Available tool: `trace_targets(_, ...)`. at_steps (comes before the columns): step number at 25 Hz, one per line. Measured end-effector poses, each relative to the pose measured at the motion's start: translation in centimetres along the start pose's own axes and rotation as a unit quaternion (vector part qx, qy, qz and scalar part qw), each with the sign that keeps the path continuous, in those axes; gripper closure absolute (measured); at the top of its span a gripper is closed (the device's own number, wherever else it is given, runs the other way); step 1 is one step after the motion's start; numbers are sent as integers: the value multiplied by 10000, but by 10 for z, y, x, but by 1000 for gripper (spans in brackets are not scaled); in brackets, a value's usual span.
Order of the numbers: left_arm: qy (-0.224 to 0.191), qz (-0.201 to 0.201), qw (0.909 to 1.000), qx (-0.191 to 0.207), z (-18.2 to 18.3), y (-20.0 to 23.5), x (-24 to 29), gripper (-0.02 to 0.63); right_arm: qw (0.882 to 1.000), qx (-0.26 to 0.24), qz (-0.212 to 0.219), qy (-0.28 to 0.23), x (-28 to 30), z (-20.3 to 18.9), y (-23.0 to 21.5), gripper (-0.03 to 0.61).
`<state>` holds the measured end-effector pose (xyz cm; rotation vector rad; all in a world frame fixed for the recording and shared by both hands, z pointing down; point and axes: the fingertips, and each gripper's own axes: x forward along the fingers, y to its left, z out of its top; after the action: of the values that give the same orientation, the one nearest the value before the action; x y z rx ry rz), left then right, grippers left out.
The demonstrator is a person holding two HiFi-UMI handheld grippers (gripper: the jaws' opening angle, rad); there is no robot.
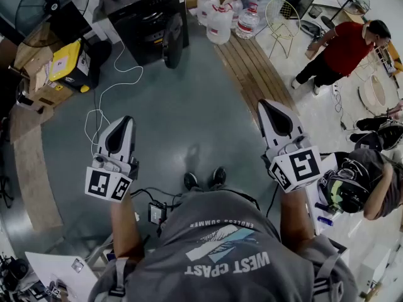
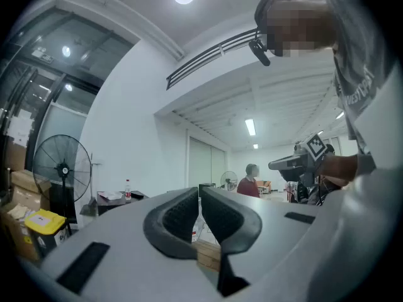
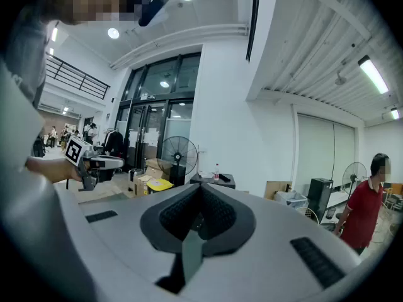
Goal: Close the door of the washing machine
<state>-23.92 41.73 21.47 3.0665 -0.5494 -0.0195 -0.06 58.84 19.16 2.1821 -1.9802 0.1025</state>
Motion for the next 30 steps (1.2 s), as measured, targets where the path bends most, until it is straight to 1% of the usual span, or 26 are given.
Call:
trace_targets(12, -38, -70, 9999, -84, -6, 36, -18, 584, 10000, -18, -2, 59, 28, 6, 35, 551)
trace_targets(19, -74, -64, 9999, -97, -13, 66, -29, 584, 9993, 315, 135, -172, 54, 12, 61, 549)
trace_targets(24, -52, -38, 9999, -142, -14, 81, -20, 584, 9990, 361, 223, -131, 78, 15, 60, 548)
trace_targets(30, -22, 91, 9999, -124, -16, 98, -16, 584, 9987, 392, 291, -154, 104, 15, 56, 548)
